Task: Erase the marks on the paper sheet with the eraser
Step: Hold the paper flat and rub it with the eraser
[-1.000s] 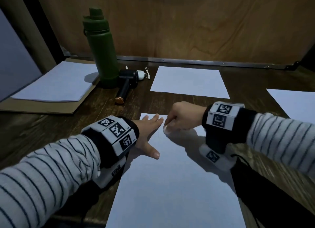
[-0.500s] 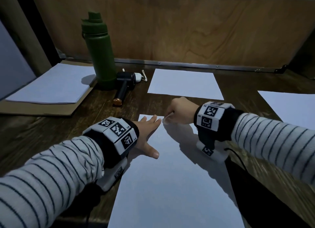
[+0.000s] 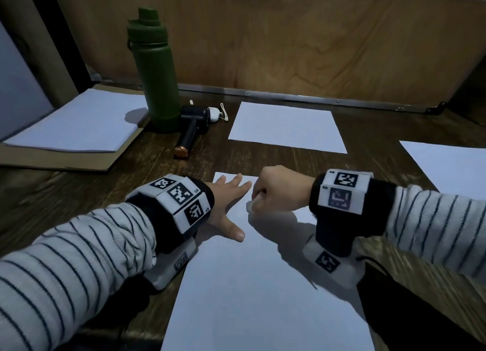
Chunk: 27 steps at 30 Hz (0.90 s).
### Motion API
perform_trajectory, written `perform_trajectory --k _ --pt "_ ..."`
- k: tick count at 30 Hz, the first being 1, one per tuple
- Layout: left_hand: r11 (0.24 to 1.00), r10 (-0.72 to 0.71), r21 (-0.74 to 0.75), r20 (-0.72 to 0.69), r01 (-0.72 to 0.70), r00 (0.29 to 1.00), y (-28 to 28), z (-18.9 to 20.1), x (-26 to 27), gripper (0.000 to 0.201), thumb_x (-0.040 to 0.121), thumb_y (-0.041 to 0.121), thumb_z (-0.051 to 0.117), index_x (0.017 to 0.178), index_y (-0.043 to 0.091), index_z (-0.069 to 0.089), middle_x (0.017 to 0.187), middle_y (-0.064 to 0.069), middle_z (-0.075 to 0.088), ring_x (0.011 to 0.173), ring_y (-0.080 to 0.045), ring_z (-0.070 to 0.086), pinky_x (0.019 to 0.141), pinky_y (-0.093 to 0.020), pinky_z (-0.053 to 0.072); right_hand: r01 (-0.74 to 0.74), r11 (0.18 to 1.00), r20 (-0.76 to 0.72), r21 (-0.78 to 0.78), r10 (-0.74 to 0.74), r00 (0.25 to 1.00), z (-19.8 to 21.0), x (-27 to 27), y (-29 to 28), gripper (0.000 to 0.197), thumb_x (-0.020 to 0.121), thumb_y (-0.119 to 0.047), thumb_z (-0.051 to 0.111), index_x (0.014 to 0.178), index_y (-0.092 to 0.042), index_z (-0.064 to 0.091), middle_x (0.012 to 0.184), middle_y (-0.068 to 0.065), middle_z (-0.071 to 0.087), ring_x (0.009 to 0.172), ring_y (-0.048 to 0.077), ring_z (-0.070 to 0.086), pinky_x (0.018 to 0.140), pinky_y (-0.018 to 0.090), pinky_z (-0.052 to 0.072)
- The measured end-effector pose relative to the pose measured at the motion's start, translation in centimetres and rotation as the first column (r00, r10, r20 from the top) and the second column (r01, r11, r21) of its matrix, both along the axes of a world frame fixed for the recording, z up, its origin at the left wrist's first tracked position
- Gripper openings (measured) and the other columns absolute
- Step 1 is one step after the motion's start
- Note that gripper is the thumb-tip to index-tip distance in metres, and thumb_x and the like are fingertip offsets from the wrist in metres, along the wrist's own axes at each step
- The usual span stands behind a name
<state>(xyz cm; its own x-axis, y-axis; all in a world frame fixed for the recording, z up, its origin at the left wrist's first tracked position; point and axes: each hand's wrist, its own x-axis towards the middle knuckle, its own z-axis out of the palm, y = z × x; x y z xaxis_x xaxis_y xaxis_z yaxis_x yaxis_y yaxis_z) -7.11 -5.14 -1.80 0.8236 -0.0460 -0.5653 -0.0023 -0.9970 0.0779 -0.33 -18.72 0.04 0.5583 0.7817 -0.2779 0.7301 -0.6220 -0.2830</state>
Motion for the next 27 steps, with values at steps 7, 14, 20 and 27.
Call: perform_trajectory --k 7,14,20,27 --pt "1.000 -0.013 0.027 -0.009 0.013 1.000 -0.1 0.1 0.0 0.115 0.074 0.062 0.062 0.147 0.026 -0.019 0.156 0.001 -0.023 0.146 -0.028 -0.013 0.116 -0.050 0.009 0.117 0.992 0.121 0.040 -0.121 0.985 0.6 1.8 0.7 0.034 0.084 -0.019 0.060 0.053 -0.006 0.053 0.057 0.001 0.051 0.060 0.017 0.050 0.048 0.017 0.033" --pt "0.999 -0.011 0.038 -0.011 0.012 1.000 -0.3 0.3 -0.2 0.113 0.076 0.060 0.062 0.148 0.025 -0.019 0.157 0.000 -0.023 0.146 -0.028 -0.013 0.117 -0.050 0.009 0.139 0.990 0.030 0.028 -0.140 0.990 0.8 1.9 0.2 0.032 0.080 -0.026 0.068 0.054 -0.010 0.058 0.051 -0.008 0.046 0.049 0.005 0.043 0.046 0.018 0.032" --pt "1.000 0.000 0.017 0.005 0.000 1.000 -0.3 0.3 -0.3 0.114 0.075 0.059 0.063 0.148 0.026 -0.018 0.157 0.000 -0.021 0.146 -0.029 -0.012 0.117 -0.051 0.009 0.103 0.995 -0.029 0.006 -0.103 0.994 0.0 0.2 0.1 0.028 0.082 -0.025 0.064 0.059 -0.010 0.057 0.052 -0.002 0.047 0.051 0.011 0.044 0.049 0.021 0.035" --pt "1.000 -0.002 0.027 0.005 0.002 1.000 -0.4 0.1 -0.2 0.113 0.076 0.059 0.063 0.148 0.025 -0.016 0.157 0.000 -0.020 0.146 -0.029 -0.012 0.117 -0.051 0.010 0.190 0.979 0.060 0.073 -0.195 0.979 0.8 1.2 0.3 0.042 0.078 -0.022 0.069 0.045 -0.017 0.042 0.051 -0.002 0.042 0.051 0.012 0.040 0.044 0.020 0.027"
